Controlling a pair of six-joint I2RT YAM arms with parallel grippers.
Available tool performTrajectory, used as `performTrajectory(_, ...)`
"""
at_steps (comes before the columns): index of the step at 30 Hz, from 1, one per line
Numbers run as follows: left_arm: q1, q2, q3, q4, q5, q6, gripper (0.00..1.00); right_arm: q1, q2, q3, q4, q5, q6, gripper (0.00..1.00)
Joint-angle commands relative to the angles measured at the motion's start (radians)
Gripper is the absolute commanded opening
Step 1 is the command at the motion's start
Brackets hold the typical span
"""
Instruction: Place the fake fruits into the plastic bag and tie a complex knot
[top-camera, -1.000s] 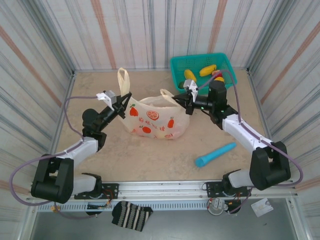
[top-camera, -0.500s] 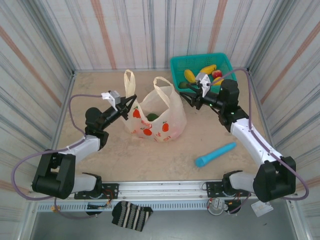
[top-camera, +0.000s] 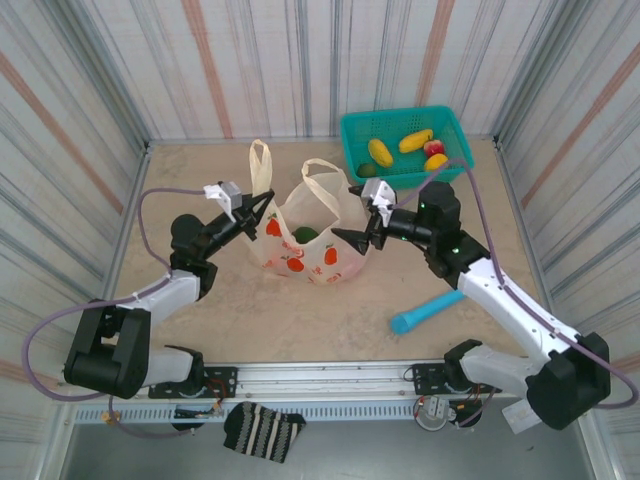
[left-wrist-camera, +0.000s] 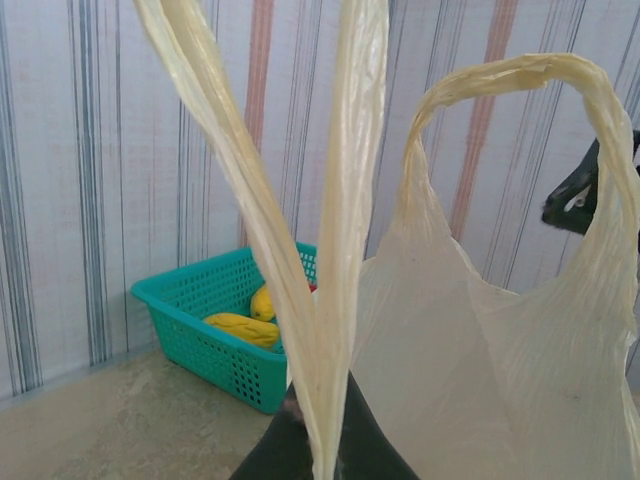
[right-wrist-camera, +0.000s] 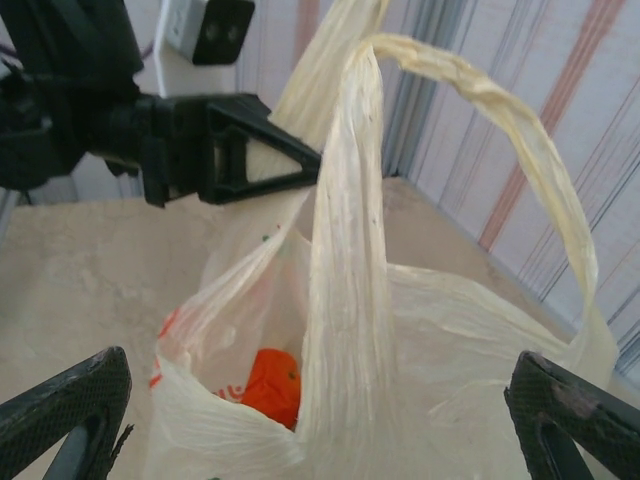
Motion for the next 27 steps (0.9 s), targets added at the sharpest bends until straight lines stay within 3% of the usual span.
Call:
performTrajectory(1, -0.007, -0.023, 0.019, 0.001, 0.016, 0.025, 0.0, 0.005, 0.055, 0.038, 0.0, 0.127, -0.121, 0.99)
performTrajectory(5, -0.022, -0.033, 0.022, -0.024, 0.031, 0.052, 0.0, -0.003, 0.145, 0.101, 0.023, 0.215, -0.192, 0.99)
performTrajectory(11, -0.04, -0.029, 0.028, -0.025, 0.07, 0.072, 0.0, -0.041, 0.274, 0.226, -0.015, 0.136, -0.192, 0.99)
performTrajectory(14, -0.045, -0.025, 0.033, -0.022, 0.085, 0.079, 0.0, -0.073, 0.33, 0.295, -0.064, 0.033, -0.163, 0.99)
performTrajectory(21, -0.047, 0.0, 0.045, -0.017, 0.101, 0.082, 0.0, -0.118, 0.503, 0.564, -0.365, -0.38, -0.147, 0.99)
performTrajectory(24, -0.048, -0.001, 0.047, -0.018, 0.101, 0.085, 0.0, -0.117, 0.584, 0.675, -0.44, -0.472, -0.123, 0.99)
performTrajectory(27, -0.045, -0.002, 0.046, -0.018, 0.098, 0.087, 0.0, -0.109, 0.643, 0.75, -0.479, -0.467, -0.108, 0.89)
